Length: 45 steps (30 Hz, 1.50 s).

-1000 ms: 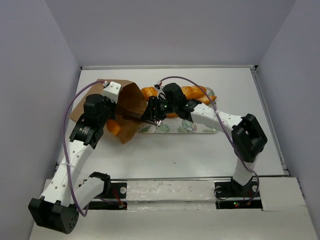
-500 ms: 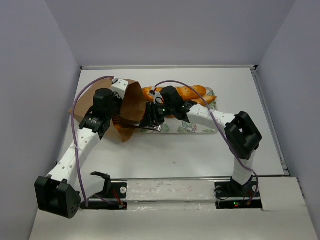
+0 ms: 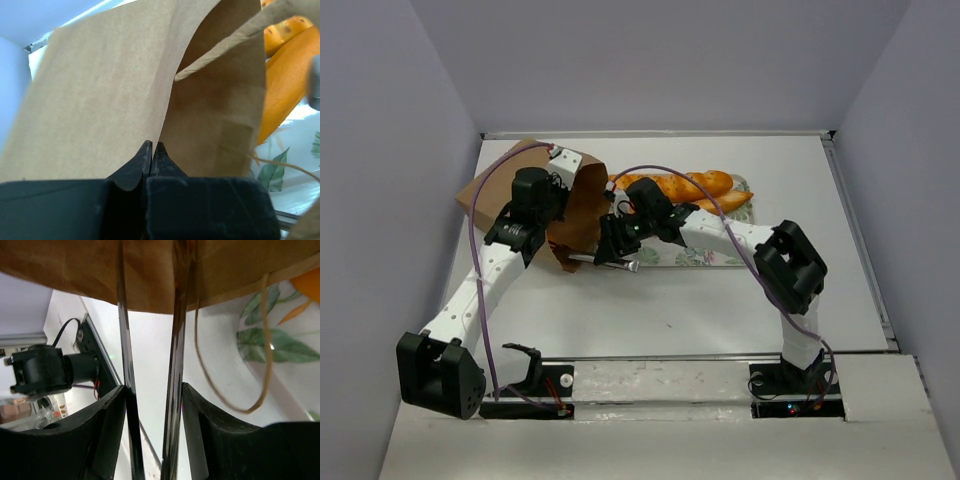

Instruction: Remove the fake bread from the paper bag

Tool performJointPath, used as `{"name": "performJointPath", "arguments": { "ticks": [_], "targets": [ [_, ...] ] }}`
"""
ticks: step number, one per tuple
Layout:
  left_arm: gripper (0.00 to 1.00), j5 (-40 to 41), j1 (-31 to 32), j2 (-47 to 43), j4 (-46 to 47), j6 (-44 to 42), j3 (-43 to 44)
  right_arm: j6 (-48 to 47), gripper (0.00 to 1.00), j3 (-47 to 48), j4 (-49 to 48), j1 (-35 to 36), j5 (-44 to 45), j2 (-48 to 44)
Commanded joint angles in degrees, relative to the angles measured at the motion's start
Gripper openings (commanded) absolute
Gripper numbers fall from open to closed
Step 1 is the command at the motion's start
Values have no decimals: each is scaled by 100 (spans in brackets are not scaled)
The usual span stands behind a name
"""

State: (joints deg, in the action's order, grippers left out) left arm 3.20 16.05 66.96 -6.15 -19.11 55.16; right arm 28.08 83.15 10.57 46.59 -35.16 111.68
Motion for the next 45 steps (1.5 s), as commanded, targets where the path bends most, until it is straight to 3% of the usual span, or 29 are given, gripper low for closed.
{"name": "performJointPath", "arguments": {
  "ticks": [1,14,22,33,45],
  "targets": [
    [0,-250,73,-244,194,294,382,118,53,543,-291,35,36,459],
    [0,-382,100,-552,9,-145,13,734,53,966,-565,-79,501,671],
    [0,-909,100,-728,97,-549,-251,813,54,957,-591,-80,457,592],
    [0,4,100,-781,369,-498,-506,919,54,1150,-538,-80,553,592],
    [0,-48,91,-957,352,-462,-726,901,53,1098,-415,-80,545,733]
  ]
}}
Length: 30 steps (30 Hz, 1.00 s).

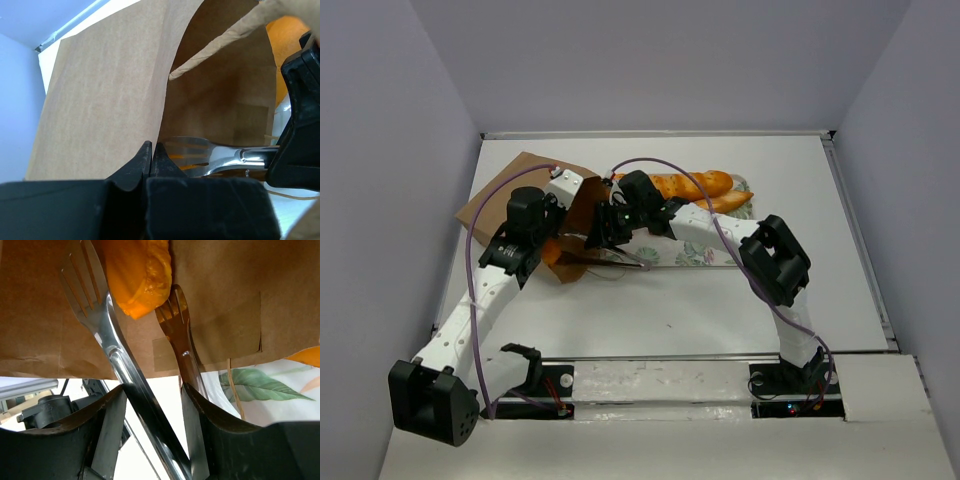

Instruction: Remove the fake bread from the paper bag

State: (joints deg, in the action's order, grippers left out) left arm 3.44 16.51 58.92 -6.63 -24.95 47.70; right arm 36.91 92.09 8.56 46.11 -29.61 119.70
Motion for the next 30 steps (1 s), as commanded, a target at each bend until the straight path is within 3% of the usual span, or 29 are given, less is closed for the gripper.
{"name": "performJointPath", "arguments": {
  "ticks": [1,3,4,8,10,13,19,22,27,30],
  "targets": [
    [0,-72,45,-126,400,139,20,1,50,178,-231,-32,7,-70],
    [0,-37,45,-47,408,209,72,-34,42,195,-232,-32,77,-8],
    [0,-37,45,-21,400,236,99,-43,32,204,-232,-32,113,1],
    [0,-37,45,-3,417,210,117,-52,28,230,-232,-32,60,10],
    [0,33,45,-12,435,157,73,-122,19,213,-214,-32,139,-78],
    [0,8,45,-29,417,157,46,-359,17,204,-214,-32,218,-271],
    [0,-142,45,-73,268,272,46,-807,4,-155,-328,144,910,-841],
    [0,-212,10,-152,224,254,-15,-957,1,-602,-949,144,1123,-1219],
    [0,-318,-78,-109,101,552,178,-808,1,-1343,-1970,144,869,-1493],
    [0,-309,-95,-82,48,666,309,-808,1,-1334,-1998,144,720,-1327]
  ]
}}
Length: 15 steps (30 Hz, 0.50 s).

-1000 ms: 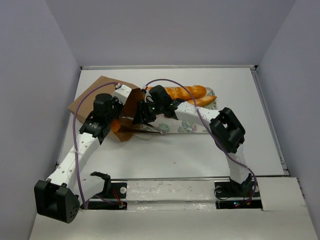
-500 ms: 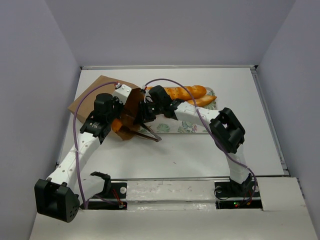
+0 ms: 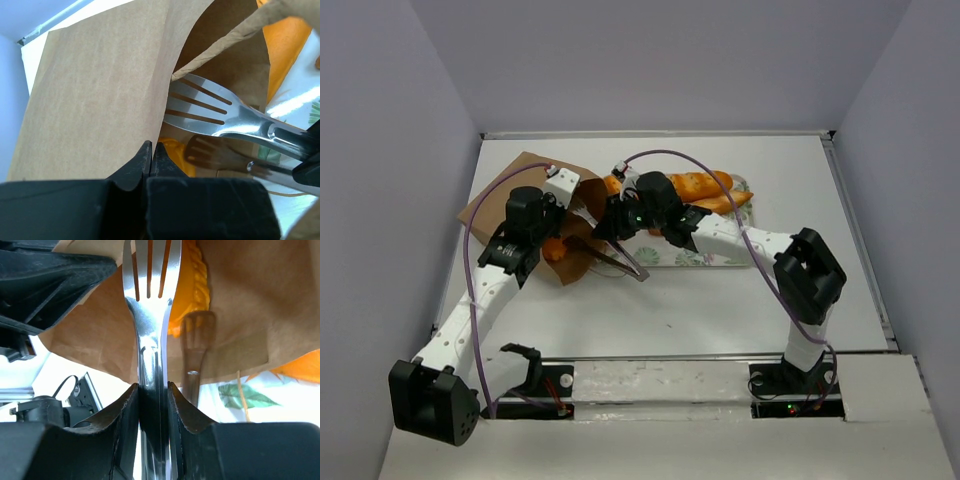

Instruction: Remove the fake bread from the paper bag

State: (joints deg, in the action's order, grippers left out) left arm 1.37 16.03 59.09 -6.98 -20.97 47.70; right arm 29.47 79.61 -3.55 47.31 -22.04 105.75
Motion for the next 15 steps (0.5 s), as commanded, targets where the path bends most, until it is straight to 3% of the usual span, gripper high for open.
{"name": "performJointPath", "arguments": {
  "ticks": [1,5,10,15],
  "targets": [
    [0,-101,-48,-99,74,365,318,-56,1,-104,-831,24,-80,85],
    [0,-101,-91,-38,57,594,354,-47,1,-78,-929,77,-274,112],
    [0,486,-188,225,-118,735,511,-494,1,-34,-297,77,428,-352],
    [0,996,-285,682,-593,1086,1310,-601,1,72,680,-318,1254,-933]
  ]
}}
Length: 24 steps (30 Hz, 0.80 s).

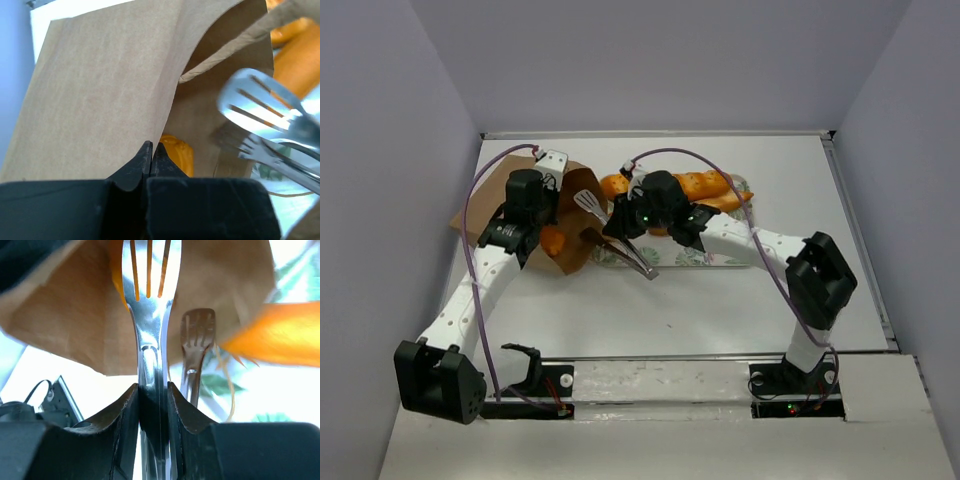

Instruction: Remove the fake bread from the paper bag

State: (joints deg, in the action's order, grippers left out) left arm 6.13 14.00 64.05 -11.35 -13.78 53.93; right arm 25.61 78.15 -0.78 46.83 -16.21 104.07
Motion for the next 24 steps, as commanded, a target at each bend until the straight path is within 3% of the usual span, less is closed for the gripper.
{"name": "performJointPath", "arguments": {
  "ticks": [1,7,12,14,20,24],
  "targets": [
    [0,643,-90,248,-331,515,811,-101,1,227,464,-410,689,-887],
    [0,688,-152,564,-798,833,1558,-275,1,710,1114,-1395,1057,-1653],
    [0,442,-204,757,-921,999,2190,-547,1,948,1641,-1940,2339,-1881],
    [0,13,-309,880,-1096,1314,2654,-906,1,878,1843,-2298,3528,-1917],
    [0,-2193,-1116,1223,-1229,2440,3343,-2048,1,229,1897,-3231,5816,-1602],
    [0,-2854,-1751,1373,-1185,2899,3212,-2490,1,-176,1775,-3592,6402,-1232]
  ]
}}
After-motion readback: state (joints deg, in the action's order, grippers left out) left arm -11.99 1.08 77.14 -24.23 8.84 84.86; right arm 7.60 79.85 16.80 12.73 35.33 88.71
